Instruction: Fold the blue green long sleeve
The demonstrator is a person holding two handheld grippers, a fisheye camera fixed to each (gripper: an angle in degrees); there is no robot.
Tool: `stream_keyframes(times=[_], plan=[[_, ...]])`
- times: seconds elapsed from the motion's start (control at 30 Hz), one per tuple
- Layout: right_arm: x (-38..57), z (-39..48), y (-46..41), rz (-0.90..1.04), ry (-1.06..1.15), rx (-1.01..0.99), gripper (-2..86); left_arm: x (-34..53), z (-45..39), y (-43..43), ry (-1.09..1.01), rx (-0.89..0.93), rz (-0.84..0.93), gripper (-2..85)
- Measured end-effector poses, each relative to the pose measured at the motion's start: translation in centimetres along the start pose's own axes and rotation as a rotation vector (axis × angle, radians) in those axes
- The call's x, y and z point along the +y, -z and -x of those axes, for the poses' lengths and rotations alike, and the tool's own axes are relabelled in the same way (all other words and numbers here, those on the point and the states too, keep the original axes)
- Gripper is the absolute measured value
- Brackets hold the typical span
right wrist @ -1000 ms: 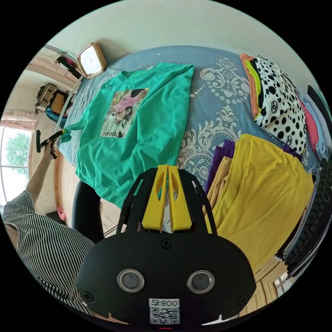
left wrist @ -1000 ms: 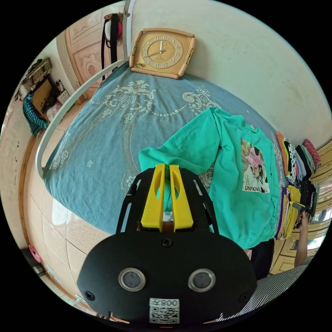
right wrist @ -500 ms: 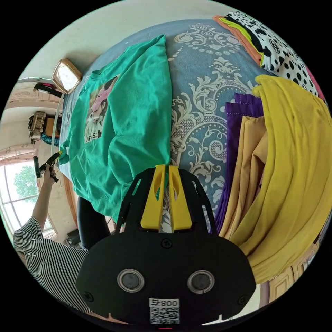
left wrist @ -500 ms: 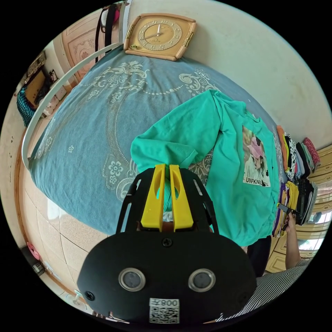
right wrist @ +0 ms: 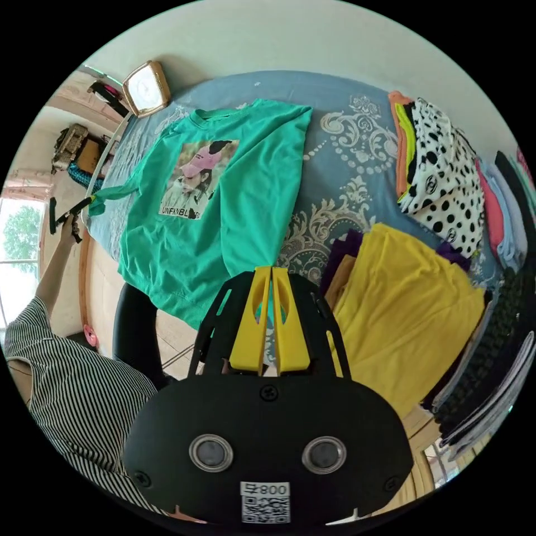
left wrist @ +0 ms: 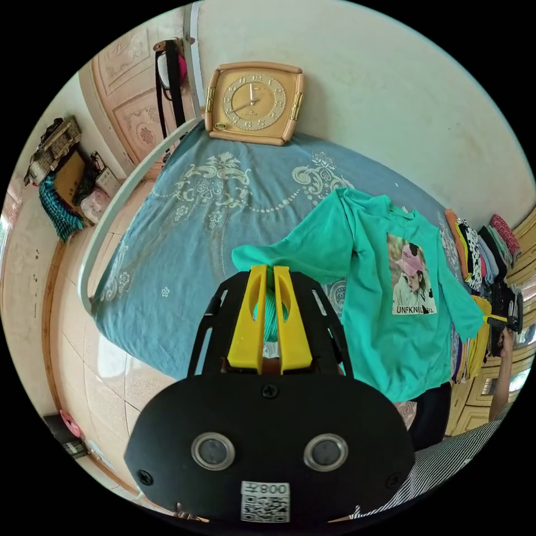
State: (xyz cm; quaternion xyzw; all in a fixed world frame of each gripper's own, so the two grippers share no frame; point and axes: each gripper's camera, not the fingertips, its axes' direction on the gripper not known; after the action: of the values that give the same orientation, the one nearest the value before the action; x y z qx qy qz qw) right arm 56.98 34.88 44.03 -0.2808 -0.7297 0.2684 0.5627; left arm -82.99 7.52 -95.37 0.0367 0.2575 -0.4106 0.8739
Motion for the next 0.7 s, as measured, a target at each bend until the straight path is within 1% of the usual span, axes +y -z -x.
stream_keyframes(times=[0.07, 0.13, 0.2, 0.23, 0.27, 0.3, 0.33, 0.4, 0.43, 0.47, 0.53, 0.57, 0.6, 0.67, 0.7], plan=[[-0.7, -0.4, 3.4, 0.0, 0.031, 0.17, 0.1, -1.0, 2.6, 1.7, 0.028, -0.054, -0.043, 3.6], [-2.3, -3.4, 7.3, 0.013, -0.009, 0.479, 0.2, -1.6, 5.1, 2.3, 0.087, -0.085, -0.061, 4.5], [-3.8, -7.3, 9.1, 0.024, -0.089, 0.62, 0.4, -1.6, 7.7, 2.3, 0.164, -0.05, -0.066, 6.0], [-4.6, -10.3, 9.8, 0.05, -0.166, 0.636, 0.5, -1.0, 9.0, 2.2, 0.211, -0.024, -0.083, 6.8], [-4.8, -11.6, 10.1, 0.06, -0.207, 0.619, 0.6, 0.0, 9.8, 2.0, 0.245, 0.015, -0.113, 7.6], [-4.8, -13.8, 10.5, 0.056, -0.28, 0.529, 0.8, 0.6, 10.2, 1.9, 0.253, 0.042, -0.126, 8.0], [-4.1, -15.0, 10.8, 0.005, -0.316, 0.421, 1.0, 2.0, 10.6, 1.3, 0.251, 0.096, -0.134, 8.5], [-2.5, -14.9, 10.6, -0.097, -0.31, 0.331, 1.4, 4.3, 10.8, 0.2, 0.244, 0.121, -0.123, 8.9], [-1.4, -14.4, 9.7, -0.124, -0.298, 0.31, 1.8, 6.1, 10.8, -0.8, 0.238, 0.176, -0.108, 9.0], [-0.7, -14.0, 9.1, -0.129, -0.287, 0.292, 2.1, 7.9, 10.7, -2.1, 0.223, 0.274, -0.072, 9.0], [2.2, -11.7, 6.1, -0.16, -0.221, 0.116, 2.9, 10.6, 10.0, -4.2, 0.212, 0.397, -0.009, 9.1], [3.0, -10.8, 5.2, -0.161, -0.198, 0.063, 3.0, 12.2, 9.2, -5.6, 0.189, 0.454, 0.045, 9.3], [4.7, -8.8, 3.2, -0.157, -0.155, -0.024, 3.4, 13.0, 8.8, -6.3, 0.178, 0.473, 0.079, 9.4], [7.2, -5.5, 0.0, -0.132, -0.11, -0.092, 4.1, 15.6, 7.3, -8.9, 0.154, 0.554, 0.182, 9.8], [8.7, -3.7, -2.4, -0.092, -0.086, -0.13, 4.7, 16.1, 6.9, -9.4, 0.148, 0.57, 0.206, 10.0]])
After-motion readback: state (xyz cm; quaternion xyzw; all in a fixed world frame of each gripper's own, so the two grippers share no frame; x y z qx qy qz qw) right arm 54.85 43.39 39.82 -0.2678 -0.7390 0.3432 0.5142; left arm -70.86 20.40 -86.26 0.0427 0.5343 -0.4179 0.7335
